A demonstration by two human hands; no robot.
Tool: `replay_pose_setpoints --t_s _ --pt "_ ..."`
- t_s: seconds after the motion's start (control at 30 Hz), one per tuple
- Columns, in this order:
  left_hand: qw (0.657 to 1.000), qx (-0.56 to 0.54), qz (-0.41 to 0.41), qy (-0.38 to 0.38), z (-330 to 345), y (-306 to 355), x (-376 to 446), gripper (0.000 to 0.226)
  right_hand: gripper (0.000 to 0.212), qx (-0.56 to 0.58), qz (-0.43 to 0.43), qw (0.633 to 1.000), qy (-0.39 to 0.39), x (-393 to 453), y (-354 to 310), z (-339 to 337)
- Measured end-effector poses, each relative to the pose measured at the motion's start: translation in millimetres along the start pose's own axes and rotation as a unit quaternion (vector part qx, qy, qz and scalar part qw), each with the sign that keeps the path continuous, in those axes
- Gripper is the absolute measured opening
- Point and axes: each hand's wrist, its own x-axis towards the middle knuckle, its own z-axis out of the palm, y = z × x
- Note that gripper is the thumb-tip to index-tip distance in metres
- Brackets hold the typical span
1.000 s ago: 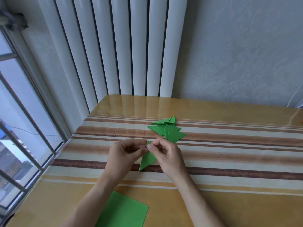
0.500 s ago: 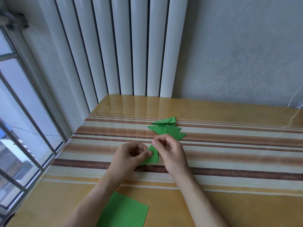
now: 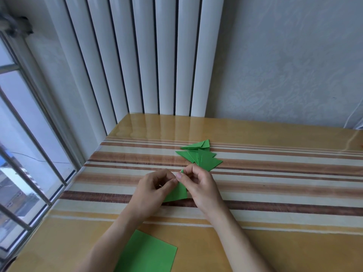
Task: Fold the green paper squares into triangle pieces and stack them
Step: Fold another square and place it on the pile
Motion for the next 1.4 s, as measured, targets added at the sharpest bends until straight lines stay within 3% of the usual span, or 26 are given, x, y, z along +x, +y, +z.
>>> replay_pose_setpoints --t_s 0.43,0.5,0.6,0.7,0.87,1.0,1.17,1.4 --pt "0.998 -0.041 -0.011 -0.039 -1.9 0.1 -0.6 0.022 0.033 -0.018 -0.003 0.999 0.040 -1.8 -2.3 -2.3" --pt "0.999 -0.043 -0.019 -0.015 -1.6 -2.2 0.3 0.021 0.028 -0.007 0.011 0.999 0.033 -1.7 -1.9 -2.7" --pt "0.994 -0.098 -0.039 0.026 -2.1 -2.6 3.1 0.012 0.005 0.004 0.048 0.999 0.023 -0.4 1.1 0.0" --pt "0.984 -0.162 -0.076 0.027 -3.2 -1.4 3.9 0.026 0.007 0.000 0.053 0.998 0.041 -0.4 1.7 1.2" --pt "0.981 -0.176 -0.075 0.042 -3.4 -4.8 4.0 0.044 0.012 -0.065 0.024 0.996 0.056 -3.1 -2.3 -0.6" --pt "0.987 -0.149 -0.031 0.047 -1.9 -6.8 3.7 0.043 0.015 -0.173 -0.054 0.979 0.089 -4.5 -4.0 2.6" --pt "0.995 -0.071 0.019 0.063 -0.6 -4.9 4.1 0.042 0.009 -0.157 -0.042 0.984 0.078 -6.4 -6.4 2.1" --pt "0.996 0.015 0.048 0.071 0.1 -5.8 3.1 0.033 0.026 -0.159 -0.046 0.985 0.043 -9.1 -10.4 4.4"
